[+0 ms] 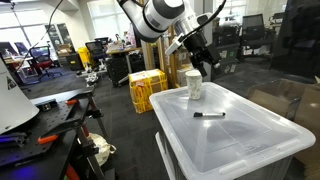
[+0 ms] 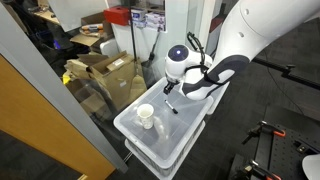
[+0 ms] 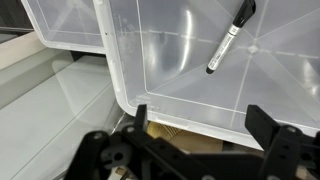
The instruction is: Put the marker in the cup on the clear surface
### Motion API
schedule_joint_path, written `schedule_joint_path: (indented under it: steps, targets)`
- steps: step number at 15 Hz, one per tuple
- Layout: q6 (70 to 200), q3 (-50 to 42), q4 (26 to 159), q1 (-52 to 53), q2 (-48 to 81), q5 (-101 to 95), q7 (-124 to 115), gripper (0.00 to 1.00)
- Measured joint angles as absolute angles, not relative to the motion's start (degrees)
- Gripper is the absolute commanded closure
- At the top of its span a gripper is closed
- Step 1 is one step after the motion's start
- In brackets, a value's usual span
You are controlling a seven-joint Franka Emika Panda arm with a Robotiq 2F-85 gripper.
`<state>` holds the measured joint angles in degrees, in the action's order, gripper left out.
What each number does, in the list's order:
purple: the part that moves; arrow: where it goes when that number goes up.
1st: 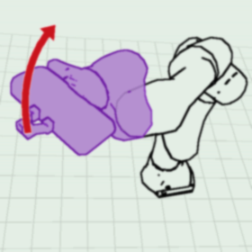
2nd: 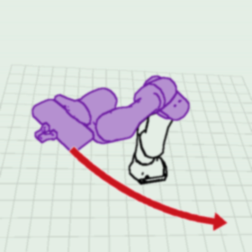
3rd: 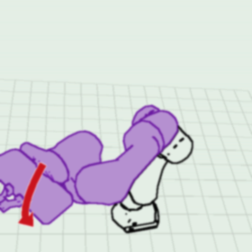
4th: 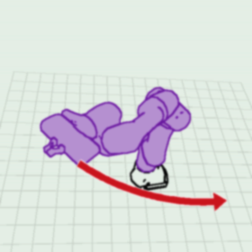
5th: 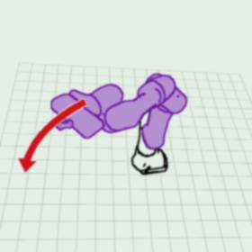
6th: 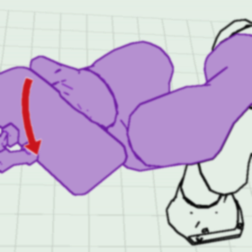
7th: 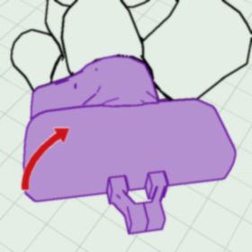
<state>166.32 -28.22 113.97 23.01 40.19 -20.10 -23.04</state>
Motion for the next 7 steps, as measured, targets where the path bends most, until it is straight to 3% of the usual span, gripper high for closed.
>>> schedule_joint_path:
  steps: [7]
  targets:
    - [166.4, -28.6, 114.0, 23.3, 40.2, -20.1, -23.9, 0.0]
